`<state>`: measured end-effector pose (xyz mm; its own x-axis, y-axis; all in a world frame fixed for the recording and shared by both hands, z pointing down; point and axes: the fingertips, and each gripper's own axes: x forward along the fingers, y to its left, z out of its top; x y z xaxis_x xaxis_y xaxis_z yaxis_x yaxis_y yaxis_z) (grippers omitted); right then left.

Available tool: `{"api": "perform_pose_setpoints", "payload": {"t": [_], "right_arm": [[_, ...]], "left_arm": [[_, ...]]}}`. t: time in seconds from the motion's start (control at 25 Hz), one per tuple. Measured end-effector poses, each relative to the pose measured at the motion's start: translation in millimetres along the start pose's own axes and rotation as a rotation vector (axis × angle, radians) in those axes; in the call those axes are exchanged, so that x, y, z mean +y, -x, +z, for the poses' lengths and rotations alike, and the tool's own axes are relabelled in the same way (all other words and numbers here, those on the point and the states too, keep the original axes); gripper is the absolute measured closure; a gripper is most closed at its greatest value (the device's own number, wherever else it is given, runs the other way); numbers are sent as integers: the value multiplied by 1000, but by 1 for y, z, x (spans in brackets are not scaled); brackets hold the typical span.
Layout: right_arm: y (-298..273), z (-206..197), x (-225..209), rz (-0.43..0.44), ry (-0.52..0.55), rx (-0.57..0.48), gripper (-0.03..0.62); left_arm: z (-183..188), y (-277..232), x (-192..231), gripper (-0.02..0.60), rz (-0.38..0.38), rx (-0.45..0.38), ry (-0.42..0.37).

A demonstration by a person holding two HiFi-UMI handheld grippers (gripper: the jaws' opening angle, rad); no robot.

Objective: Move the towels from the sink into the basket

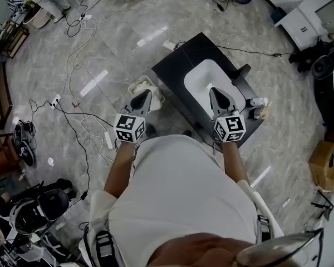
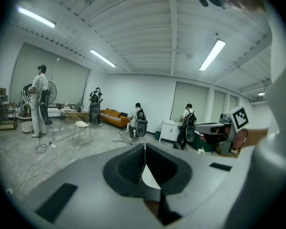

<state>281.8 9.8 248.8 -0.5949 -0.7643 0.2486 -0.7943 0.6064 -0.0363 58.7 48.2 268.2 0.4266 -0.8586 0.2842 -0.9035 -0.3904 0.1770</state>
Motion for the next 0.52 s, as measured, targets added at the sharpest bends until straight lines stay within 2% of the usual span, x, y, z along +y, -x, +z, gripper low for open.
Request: {"api": "perform_pose_setpoints", "payload": {"t": [0.24, 0.52], "right_arm": [[2, -8, 1, 3, -3, -4, 599], [-4, -7, 4, 1, -4, 3, 599]], "left_arm": [[-12, 1, -4, 571, -2, 3, 5], [-7, -1, 5, 571, -6, 1, 9]]}}
